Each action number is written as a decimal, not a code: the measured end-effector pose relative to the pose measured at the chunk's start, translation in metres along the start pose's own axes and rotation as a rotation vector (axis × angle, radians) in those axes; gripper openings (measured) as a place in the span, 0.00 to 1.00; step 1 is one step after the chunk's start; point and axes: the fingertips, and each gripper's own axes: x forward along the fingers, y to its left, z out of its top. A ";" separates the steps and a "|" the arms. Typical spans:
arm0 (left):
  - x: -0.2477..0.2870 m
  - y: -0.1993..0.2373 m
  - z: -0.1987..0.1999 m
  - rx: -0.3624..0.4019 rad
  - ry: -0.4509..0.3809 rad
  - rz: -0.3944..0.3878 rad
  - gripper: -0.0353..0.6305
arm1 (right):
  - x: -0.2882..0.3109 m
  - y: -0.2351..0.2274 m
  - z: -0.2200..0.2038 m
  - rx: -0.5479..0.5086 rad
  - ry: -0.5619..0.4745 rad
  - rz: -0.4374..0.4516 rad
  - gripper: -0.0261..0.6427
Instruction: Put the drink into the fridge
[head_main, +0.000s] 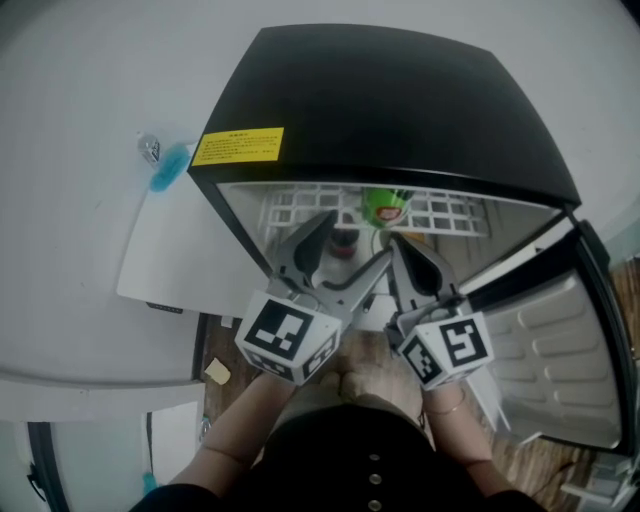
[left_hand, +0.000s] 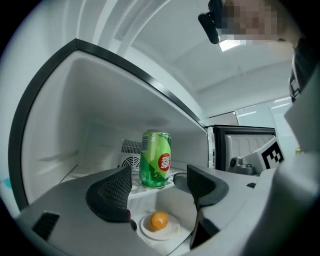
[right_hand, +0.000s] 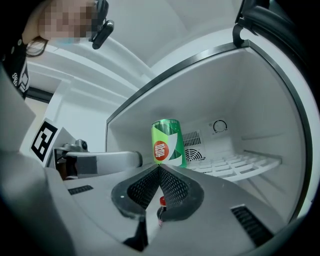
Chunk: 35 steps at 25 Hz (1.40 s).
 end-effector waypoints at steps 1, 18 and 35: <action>-0.002 0.000 -0.002 -0.006 -0.002 0.003 0.59 | 0.000 0.000 0.000 -0.001 -0.001 -0.002 0.05; -0.024 0.004 -0.026 -0.062 0.013 0.020 0.06 | 0.005 -0.001 0.009 -0.027 -0.030 -0.031 0.05; -0.010 0.006 -0.017 -0.083 -0.017 -0.011 0.06 | 0.024 -0.001 0.013 -0.038 -0.018 -0.029 0.05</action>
